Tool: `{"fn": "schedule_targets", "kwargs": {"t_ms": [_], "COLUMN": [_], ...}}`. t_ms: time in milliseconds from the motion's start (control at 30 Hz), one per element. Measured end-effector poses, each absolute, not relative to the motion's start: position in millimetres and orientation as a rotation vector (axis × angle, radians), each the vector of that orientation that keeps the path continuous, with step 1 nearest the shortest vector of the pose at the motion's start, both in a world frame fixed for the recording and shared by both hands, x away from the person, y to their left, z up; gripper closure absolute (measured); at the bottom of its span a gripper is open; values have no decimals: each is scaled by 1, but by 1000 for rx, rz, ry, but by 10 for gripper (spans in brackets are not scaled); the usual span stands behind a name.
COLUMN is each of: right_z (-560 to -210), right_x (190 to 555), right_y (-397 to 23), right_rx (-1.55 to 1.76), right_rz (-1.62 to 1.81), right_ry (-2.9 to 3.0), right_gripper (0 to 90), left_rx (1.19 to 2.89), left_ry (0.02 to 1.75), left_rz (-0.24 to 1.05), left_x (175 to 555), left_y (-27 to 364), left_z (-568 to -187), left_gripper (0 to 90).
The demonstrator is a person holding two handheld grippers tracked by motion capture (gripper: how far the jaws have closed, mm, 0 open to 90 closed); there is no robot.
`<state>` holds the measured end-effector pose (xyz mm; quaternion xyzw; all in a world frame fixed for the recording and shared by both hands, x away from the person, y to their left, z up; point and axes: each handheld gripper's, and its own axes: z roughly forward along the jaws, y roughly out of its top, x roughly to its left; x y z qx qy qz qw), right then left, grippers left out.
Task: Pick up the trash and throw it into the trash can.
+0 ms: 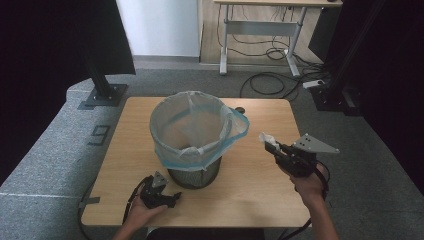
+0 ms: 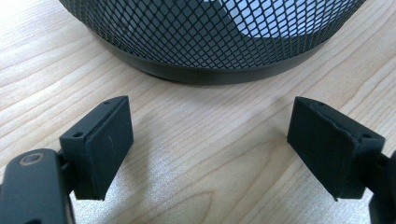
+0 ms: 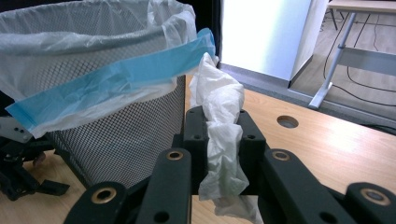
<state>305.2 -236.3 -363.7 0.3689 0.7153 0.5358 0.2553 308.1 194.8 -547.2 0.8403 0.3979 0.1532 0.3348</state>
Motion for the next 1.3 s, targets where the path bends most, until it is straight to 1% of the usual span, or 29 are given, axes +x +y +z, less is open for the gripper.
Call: {"fn": "schedule_targets", "kwargs": {"t_ms": [667,1300], "right_z": [-336,-323], "right_x": [307,313], "right_y": [-227,-214], "right_rx": [954,924], "right_rz": [1467,1462], "right_ry": [1923,1943], "right_gripper": [786,786], "left_rx": [2197,2197], "left_ry": [1033,1029], "left_rz": [401,400], "left_x": [308,308], "left_y": [194,194], "left_z": [-547,-547], "left_gripper": [140,140]}}
